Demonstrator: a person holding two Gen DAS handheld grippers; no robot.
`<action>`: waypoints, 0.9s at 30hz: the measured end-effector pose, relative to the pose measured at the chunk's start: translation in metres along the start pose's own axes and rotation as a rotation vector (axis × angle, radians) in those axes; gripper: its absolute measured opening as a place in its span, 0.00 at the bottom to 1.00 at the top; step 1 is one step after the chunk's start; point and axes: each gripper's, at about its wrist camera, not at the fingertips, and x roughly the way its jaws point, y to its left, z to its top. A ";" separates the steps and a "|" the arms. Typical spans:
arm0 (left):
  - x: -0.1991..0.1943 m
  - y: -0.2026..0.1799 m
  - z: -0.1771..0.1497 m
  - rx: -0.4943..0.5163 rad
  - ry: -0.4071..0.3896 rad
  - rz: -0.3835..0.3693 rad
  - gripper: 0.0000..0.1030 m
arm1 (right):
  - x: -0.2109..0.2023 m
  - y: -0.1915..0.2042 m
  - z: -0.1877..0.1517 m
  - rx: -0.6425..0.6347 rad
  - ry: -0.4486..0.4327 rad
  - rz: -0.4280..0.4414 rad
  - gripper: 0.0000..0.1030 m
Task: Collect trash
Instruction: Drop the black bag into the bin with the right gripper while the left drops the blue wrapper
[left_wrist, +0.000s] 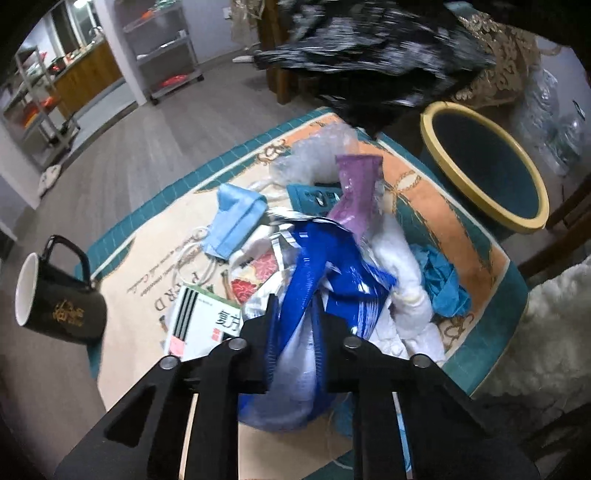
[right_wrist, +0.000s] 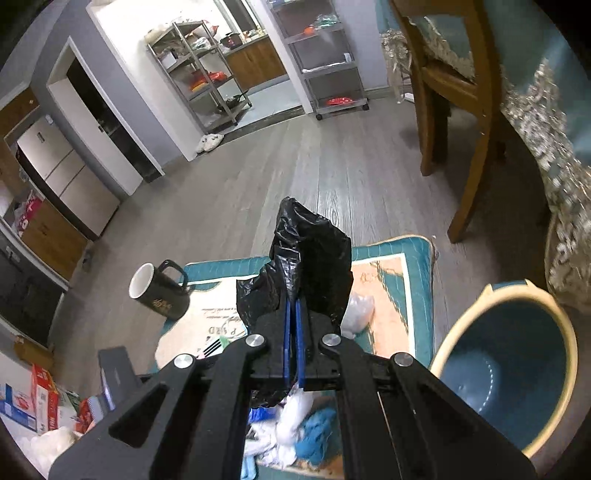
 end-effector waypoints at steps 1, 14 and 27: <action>-0.005 0.002 0.000 -0.015 -0.011 -0.009 0.14 | -0.006 0.001 -0.001 -0.005 -0.006 -0.005 0.02; -0.066 0.018 0.026 -0.180 -0.195 -0.072 0.12 | -0.076 -0.037 -0.024 0.047 -0.102 -0.082 0.02; -0.044 -0.076 0.108 -0.089 -0.228 -0.204 0.12 | -0.100 -0.146 -0.062 0.205 -0.056 -0.361 0.02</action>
